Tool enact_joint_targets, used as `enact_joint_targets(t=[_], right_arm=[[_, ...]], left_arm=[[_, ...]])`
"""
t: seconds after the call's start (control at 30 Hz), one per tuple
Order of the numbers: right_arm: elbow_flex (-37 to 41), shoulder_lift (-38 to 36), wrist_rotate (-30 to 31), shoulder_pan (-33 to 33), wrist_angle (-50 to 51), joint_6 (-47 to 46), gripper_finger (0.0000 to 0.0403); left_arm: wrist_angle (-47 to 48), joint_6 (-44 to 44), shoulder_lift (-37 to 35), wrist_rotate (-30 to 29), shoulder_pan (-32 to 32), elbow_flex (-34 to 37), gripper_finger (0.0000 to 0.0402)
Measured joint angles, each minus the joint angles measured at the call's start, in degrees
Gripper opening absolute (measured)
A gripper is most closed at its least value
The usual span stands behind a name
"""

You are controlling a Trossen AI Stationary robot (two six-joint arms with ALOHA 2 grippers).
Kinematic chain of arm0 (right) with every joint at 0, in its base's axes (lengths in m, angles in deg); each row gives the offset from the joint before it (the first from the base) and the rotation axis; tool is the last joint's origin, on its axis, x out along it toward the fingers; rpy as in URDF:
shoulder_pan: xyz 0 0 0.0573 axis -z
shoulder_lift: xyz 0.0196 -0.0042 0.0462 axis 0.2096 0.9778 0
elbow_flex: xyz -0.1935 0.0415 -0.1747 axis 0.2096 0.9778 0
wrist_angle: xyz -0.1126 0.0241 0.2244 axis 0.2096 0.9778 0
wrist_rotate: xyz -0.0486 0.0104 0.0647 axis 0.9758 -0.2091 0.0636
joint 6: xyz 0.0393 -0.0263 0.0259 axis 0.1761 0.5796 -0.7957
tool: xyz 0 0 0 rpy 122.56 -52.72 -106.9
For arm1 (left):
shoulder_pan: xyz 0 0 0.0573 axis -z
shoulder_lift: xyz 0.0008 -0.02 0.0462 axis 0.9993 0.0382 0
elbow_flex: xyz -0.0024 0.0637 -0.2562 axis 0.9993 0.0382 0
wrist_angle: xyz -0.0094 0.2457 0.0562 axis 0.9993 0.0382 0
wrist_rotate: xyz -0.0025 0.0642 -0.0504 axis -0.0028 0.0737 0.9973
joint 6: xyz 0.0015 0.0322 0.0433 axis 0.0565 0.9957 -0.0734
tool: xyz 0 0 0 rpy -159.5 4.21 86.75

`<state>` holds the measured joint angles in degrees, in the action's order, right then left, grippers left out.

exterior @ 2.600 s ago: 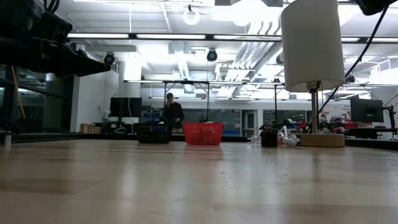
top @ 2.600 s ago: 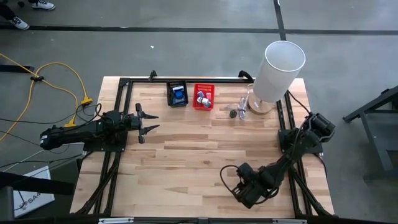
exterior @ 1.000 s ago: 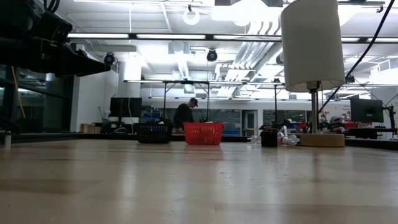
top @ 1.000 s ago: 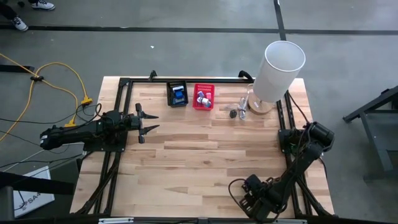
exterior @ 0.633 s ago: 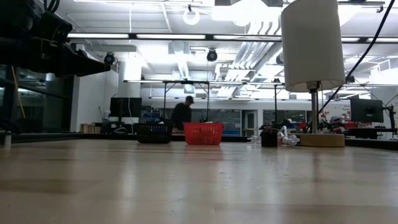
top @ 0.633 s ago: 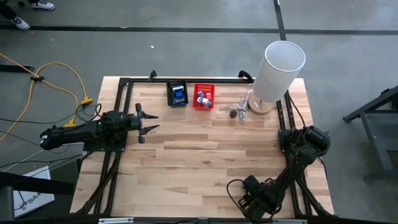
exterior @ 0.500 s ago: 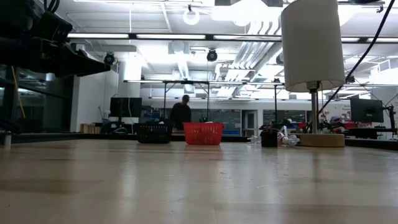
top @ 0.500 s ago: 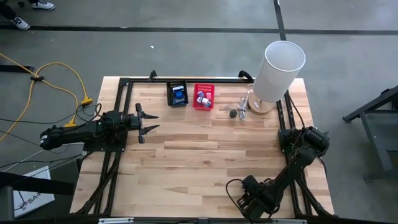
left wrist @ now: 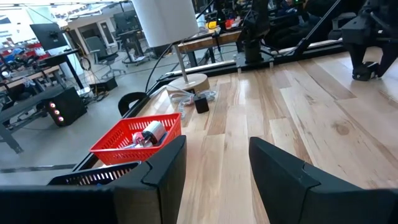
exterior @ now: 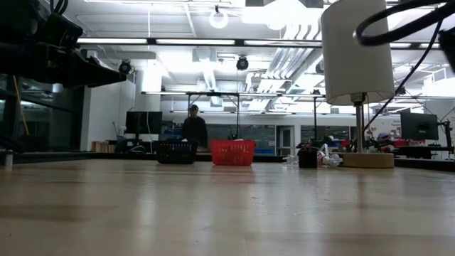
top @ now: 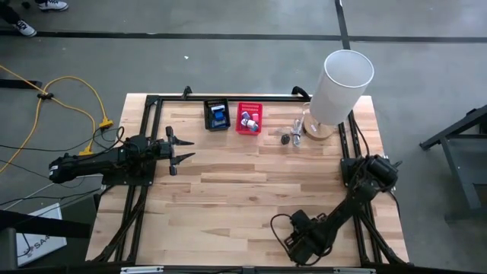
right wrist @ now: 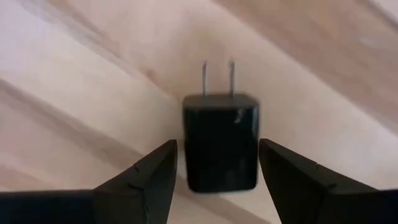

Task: Pick & Place Office items
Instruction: Put the bottom black charger adapter into the red basket

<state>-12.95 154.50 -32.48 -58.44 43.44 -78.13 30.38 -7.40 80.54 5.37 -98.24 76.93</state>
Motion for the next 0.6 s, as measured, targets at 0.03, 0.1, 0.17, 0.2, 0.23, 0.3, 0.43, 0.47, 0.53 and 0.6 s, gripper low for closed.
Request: enact_joint_targets(t=[0.03, 0.1, 0.17, 0.2, 0.23, 0.3, 0.43, 0.47, 0.53, 0.6], right_arm=[[0.0, 0.0, 0.0, 0.4, 0.5, 0.2, 0.0214], [0.0, 0.0, -0.1, 0.9, 1.1, 0.2, 0.0214], [0.0, 0.0, -0.1, 1.1, 1.1, 0.5, 0.0214], [0.0, 0.0, -0.1, 1.4, 1.1, 0.8, 0.0214], [0.0, 0.0, -0.1, 1.5, 1.1, 1.0, 0.0214], [0.0, 0.0, -0.1, 1.8, 1.2, 1.0, 0.0214], [0.0, 0.0, -0.1, 1.8, 1.2, 1.0, 0.0214], [0.0, 0.0, -0.1, 1.8, 1.2, 1.0, 0.0213], [0.0, 0.0, -0.1, 1.9, 1.2, 1.0, 0.021], [0.0, 0.0, -0.1, 1.9, 1.2, 1.0, 0.0206]], left_arm=[[0.0, 0.0, 0.0, 0.0, 0.0, 0.0, 0.0167], [0.0, 0.0, 0.0, 0.0, 0.0, 0.0, 0.0167], [0.0, 0.0, 0.0, 0.0, 0.0, 0.0, 0.0167], [0.0, 0.0, 0.0, 0.0, 0.0, 0.0, 0.0167], [0.0, 0.0, 0.0, 0.0, 0.0, 0.0, 0.0167], [0.0, 0.0, 0.0, 0.0, 0.0, 0.0, 0.0167], [0.0, 0.0, 0.0, 0.0, 0.0, 0.0, 0.0167], [0.0, 0.0, 0.0, 0.0, 0.0, 0.0, 0.0167], [0.0, 0.0, 0.0, 0.0, 0.0, 0.0, 0.0167], [0.0, 0.0, 0.0, 0.0, 0.0, 0.0, 0.0167]])
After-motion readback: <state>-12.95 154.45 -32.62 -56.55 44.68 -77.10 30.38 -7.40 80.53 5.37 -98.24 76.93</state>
